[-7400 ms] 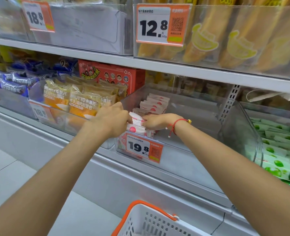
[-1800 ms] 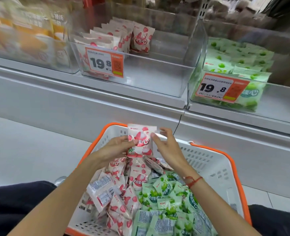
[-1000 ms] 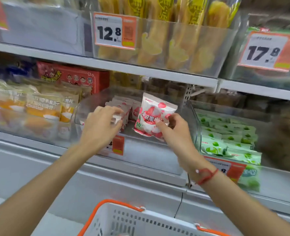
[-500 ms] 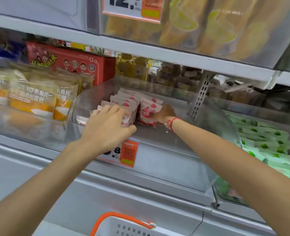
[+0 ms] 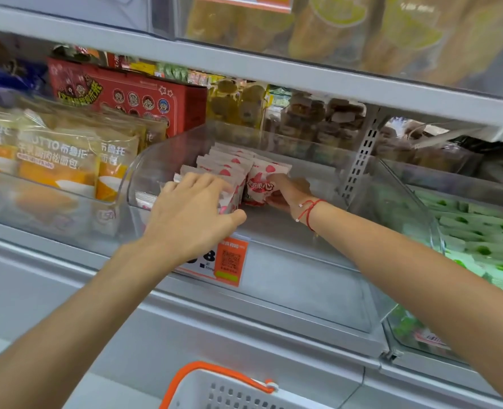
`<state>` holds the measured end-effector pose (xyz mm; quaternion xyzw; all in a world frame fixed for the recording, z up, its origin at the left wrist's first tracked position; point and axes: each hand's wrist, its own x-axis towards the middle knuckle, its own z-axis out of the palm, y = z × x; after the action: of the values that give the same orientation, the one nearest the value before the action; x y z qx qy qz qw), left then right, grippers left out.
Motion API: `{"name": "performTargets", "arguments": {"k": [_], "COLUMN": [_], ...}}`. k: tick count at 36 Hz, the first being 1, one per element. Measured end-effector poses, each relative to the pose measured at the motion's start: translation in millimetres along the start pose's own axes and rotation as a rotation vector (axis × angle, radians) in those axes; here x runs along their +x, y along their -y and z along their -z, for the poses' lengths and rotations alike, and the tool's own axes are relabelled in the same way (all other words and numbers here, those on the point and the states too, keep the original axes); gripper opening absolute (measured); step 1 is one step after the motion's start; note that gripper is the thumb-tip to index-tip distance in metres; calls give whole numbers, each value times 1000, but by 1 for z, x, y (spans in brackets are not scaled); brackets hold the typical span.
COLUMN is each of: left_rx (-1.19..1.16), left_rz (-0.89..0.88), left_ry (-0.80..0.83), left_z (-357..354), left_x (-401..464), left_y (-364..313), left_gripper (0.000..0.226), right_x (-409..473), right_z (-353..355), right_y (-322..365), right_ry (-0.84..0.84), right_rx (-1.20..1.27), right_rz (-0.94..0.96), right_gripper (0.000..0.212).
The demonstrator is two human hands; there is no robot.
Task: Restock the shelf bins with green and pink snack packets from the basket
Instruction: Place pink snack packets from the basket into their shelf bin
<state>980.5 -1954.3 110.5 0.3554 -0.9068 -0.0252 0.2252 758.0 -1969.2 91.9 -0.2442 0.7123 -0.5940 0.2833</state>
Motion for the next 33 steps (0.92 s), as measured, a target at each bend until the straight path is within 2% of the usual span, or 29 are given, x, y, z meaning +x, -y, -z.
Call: {"name": "performTargets", "arguments": {"k": [6, 9, 12, 18, 20, 24, 26, 30, 33], "left_rx": [-21, -32, -59, -15, 3, -67, -137, -352, -445], "left_rz": [1, 10, 1, -15, -44, -62, -36, 105, 224], "left_ry": [-32, -43, -98, -184, -280, -475, -544, -523, -419], "left_z": [-1, 0, 0, 5, 9, 19, 23, 20, 6], "left_x": [0, -2, -5, -10, -15, -34, -50, -86, -115], "left_y": [-1, -1, -4, -7, -10, -27, -40, -64, -74], "left_gripper": [52, 56, 43, 52, 42, 28, 23, 13, 9], "right_x": [-4, -14, -32, -80, -100, -130, -145, -197, -228], "right_z": [8, 16, 22, 35, 39, 44, 51, 68, 75], "right_y": [5, 17, 23, 30, 33, 33, 28, 10, -21], "right_ry": [57, 127, 211, 256, 241, 130, 52, -91, -100], "right_rx": [-148, -237, -316, -380, -452, -561, -605, -683, -663], "right_rz": [-18, -89, -155, -107, -2, 334, 519, 984, 1096], "right_gripper": [24, 30, 35, 42, 38, 21, 20, 15, 12]}}
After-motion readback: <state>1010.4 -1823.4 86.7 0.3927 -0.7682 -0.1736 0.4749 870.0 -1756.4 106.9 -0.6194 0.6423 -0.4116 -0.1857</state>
